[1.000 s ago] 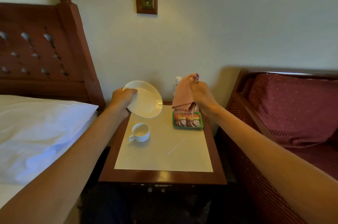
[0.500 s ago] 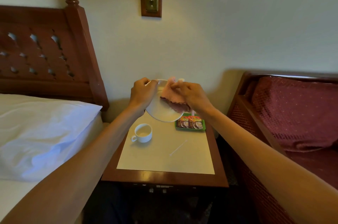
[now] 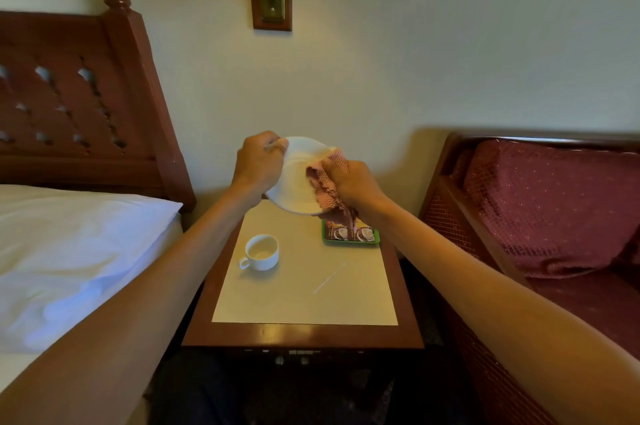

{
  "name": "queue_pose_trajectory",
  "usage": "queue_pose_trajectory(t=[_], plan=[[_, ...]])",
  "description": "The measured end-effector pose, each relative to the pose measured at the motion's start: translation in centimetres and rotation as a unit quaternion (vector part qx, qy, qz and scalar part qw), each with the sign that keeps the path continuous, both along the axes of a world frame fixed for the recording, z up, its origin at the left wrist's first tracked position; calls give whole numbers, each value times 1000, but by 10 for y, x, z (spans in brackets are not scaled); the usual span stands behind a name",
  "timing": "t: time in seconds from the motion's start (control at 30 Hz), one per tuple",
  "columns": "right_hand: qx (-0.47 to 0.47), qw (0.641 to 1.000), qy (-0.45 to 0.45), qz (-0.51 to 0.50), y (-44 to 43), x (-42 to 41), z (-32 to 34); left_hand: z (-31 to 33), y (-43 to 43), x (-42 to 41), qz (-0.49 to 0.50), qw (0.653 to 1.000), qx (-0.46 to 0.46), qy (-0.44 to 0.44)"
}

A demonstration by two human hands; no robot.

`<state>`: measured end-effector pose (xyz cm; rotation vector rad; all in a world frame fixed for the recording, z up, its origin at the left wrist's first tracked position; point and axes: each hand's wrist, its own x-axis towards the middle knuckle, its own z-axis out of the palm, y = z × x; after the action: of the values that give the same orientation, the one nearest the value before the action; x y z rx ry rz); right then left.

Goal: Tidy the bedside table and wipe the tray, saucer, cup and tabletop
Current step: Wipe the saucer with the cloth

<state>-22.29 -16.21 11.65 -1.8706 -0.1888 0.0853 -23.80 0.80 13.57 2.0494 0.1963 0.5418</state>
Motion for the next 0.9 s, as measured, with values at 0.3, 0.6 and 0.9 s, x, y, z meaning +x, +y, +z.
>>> queue_pose_trajectory(t=[0.3, 0.6, 0.9], plan=[[62, 994, 87, -25, 7, -2, -19, -15, -19, -10, 124, 991, -51, -18], [-180, 973, 8, 143, -47, 16, 20, -6, -17, -18, -176, 928, -174, 278], [40, 993, 102, 35, -27, 9, -15, -33, -33, -11, 9, 972, -218, 91]])
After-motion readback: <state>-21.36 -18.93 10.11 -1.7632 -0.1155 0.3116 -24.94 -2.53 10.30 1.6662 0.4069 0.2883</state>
